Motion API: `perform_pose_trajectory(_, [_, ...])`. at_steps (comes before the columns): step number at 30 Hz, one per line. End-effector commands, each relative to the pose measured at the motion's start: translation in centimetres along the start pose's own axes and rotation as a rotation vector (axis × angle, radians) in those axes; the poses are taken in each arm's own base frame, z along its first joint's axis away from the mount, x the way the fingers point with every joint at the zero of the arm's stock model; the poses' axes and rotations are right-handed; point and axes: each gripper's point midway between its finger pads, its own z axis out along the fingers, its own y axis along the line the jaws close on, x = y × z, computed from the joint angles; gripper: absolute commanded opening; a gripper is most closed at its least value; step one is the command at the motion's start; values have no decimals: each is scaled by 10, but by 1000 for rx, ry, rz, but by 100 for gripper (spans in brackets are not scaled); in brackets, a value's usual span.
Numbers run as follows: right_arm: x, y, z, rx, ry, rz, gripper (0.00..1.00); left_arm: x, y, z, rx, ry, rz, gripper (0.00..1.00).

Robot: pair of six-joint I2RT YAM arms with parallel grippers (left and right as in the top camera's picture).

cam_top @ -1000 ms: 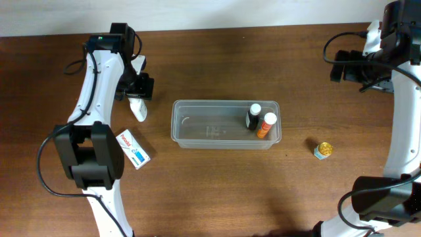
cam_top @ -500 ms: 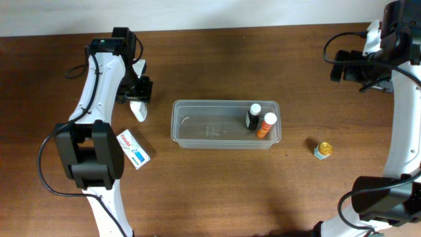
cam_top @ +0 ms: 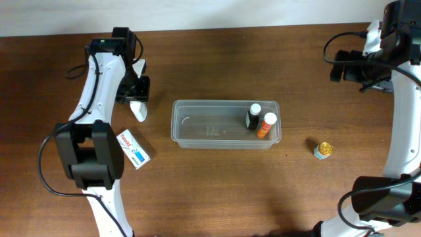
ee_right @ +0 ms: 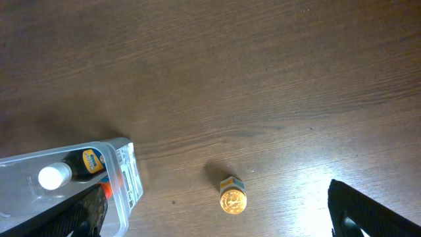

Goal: Pack container
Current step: 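Lower left gripper around the white spray bottle and close, then lift the spray bottle and carry it over the container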

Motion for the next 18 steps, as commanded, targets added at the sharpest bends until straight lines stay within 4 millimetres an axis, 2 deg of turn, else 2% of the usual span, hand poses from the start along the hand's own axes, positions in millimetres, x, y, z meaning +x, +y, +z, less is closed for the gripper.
perform_pose_trajectory(1, [-3,-3,-8,9,-26,9,98,0,1,6,6,7,-37,53])
perform_pose_trajectory(3, [-3,-3,-8,9,-26,9,98,-2,1,6,6,1,-37,52])
perform_pose_trajectory(6, [-3,-3,-8,9,-26,9,98,-1,1,6,7,3,-37,44])
perform_pose_trajectory(12, [-3,-3,-8,9,-26,9,98,-1,1,6,7,4,-37,35])
perform_pose_trajectory(18, [-3,-3,-8,9,-26,9,98,-1,1,6,7,3,-37,29])
